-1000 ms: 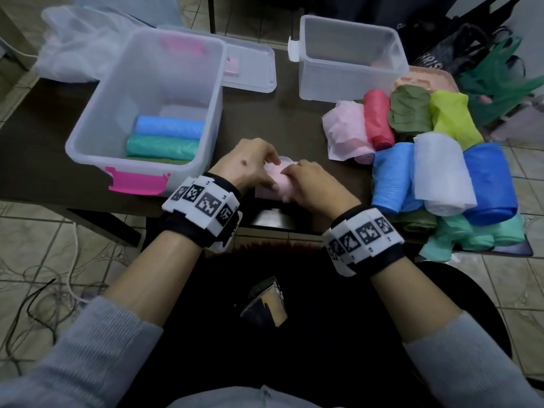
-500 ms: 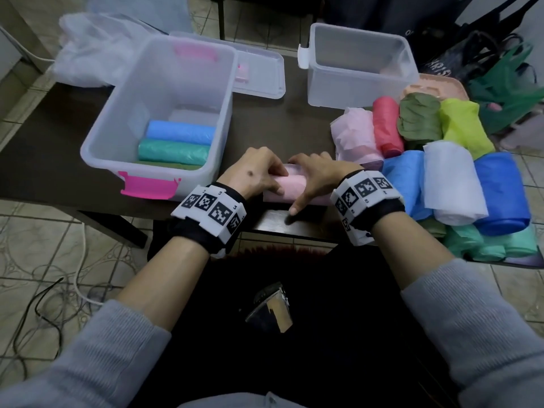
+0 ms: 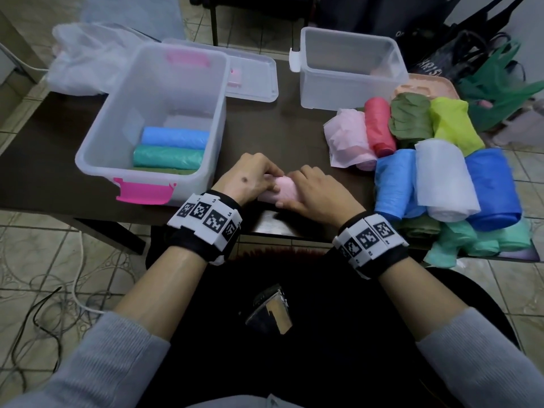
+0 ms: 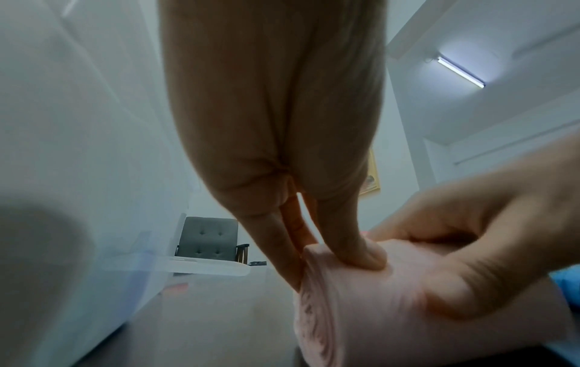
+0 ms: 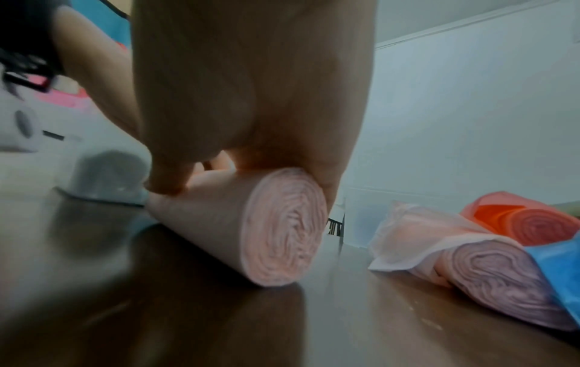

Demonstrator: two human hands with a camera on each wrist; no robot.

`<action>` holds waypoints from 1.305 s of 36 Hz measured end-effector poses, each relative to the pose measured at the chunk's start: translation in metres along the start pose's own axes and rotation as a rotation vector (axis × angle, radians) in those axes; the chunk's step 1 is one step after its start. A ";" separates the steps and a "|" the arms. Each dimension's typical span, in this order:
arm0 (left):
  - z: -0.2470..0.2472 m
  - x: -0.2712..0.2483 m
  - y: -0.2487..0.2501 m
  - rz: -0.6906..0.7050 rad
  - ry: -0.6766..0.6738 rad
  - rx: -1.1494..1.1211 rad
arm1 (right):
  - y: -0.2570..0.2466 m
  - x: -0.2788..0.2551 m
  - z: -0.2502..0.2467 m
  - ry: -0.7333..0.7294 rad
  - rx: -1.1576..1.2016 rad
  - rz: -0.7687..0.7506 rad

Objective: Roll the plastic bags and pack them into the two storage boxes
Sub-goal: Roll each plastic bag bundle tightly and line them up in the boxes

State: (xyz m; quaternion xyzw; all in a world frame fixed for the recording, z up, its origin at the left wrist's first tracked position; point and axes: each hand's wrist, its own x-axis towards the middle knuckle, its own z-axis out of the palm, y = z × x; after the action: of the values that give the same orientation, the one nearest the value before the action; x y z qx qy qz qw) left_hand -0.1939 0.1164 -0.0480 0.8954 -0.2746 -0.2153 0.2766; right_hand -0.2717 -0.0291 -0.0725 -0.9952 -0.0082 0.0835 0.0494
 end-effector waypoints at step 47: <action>-0.040 -0.108 -0.085 -0.464 1.240 -0.589 | -0.134 0.128 -0.124 0.648 0.340 -0.150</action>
State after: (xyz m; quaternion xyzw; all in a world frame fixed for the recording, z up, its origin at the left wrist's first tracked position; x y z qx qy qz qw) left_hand -0.2228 0.2567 -0.0445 0.7762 0.1996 0.2139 0.5585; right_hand -0.1257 0.0954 0.0412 -0.9442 -0.0509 -0.2395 0.2202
